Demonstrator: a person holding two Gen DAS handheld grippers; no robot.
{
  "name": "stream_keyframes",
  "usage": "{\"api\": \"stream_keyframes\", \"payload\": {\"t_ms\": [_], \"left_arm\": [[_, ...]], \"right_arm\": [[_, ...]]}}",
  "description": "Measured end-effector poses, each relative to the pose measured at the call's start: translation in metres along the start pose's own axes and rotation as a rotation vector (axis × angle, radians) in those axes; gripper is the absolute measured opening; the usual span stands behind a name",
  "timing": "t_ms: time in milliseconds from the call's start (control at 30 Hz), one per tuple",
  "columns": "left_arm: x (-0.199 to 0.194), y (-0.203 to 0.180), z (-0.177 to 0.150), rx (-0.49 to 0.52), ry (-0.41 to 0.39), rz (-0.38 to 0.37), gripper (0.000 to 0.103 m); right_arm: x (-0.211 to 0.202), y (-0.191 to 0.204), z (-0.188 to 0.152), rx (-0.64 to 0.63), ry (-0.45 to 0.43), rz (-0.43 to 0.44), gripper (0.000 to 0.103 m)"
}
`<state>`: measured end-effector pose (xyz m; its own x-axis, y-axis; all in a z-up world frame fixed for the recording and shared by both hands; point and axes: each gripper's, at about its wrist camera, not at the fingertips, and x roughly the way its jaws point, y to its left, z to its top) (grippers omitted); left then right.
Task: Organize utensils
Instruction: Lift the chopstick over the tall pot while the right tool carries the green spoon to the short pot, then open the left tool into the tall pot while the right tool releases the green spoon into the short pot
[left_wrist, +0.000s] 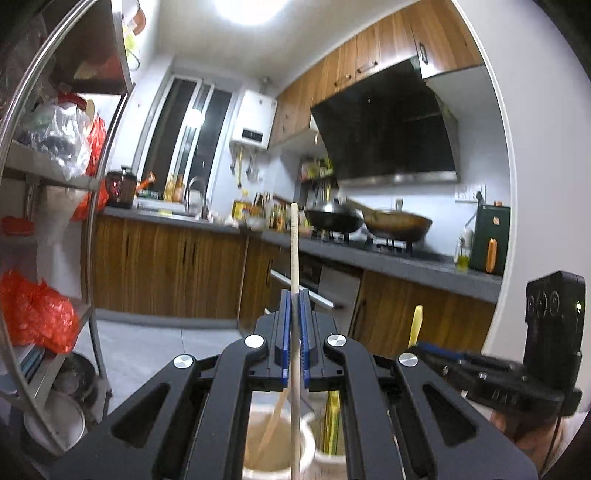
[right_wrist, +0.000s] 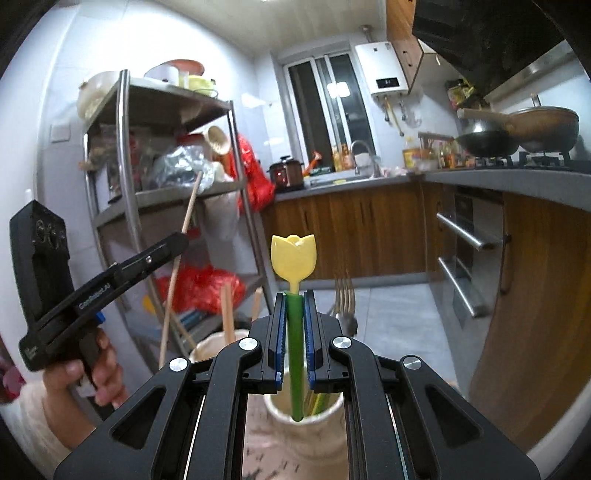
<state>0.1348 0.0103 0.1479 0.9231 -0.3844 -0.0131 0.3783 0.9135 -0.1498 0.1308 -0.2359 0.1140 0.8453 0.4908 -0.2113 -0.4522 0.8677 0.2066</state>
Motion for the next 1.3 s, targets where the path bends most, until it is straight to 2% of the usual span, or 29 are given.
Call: {"api": "stream_keyframes", "payload": {"t_ms": [233, 400, 633, 933, 1300], "left_arm": [[0.024, -0.015, -0.014, 0.079, -0.048, 0.092, 0.004], [0.027, -0.025, -0.031, 0.149, -0.069, 0.141, 0.004], [0.022, -0.024, -0.054, 0.183, -0.035, 0.168, 0.004], [0.009, -0.009, -0.074, 0.148, 0.053, 0.174, 0.004], [0.008, 0.003, -0.081, 0.113, 0.135, 0.157, 0.006]], "right_arm": [[0.014, -0.001, -0.002, -0.003, -0.032, 0.013, 0.010], [0.027, -0.001, -0.015, -0.033, -0.014, 0.009, 0.010], [0.040, -0.004, -0.034, -0.036, 0.044, -0.003, 0.010], [0.050, -0.005, -0.059, -0.031, 0.139, -0.015, 0.010], [0.061, -0.005, -0.067, -0.025, 0.218, -0.046, 0.011]]}}
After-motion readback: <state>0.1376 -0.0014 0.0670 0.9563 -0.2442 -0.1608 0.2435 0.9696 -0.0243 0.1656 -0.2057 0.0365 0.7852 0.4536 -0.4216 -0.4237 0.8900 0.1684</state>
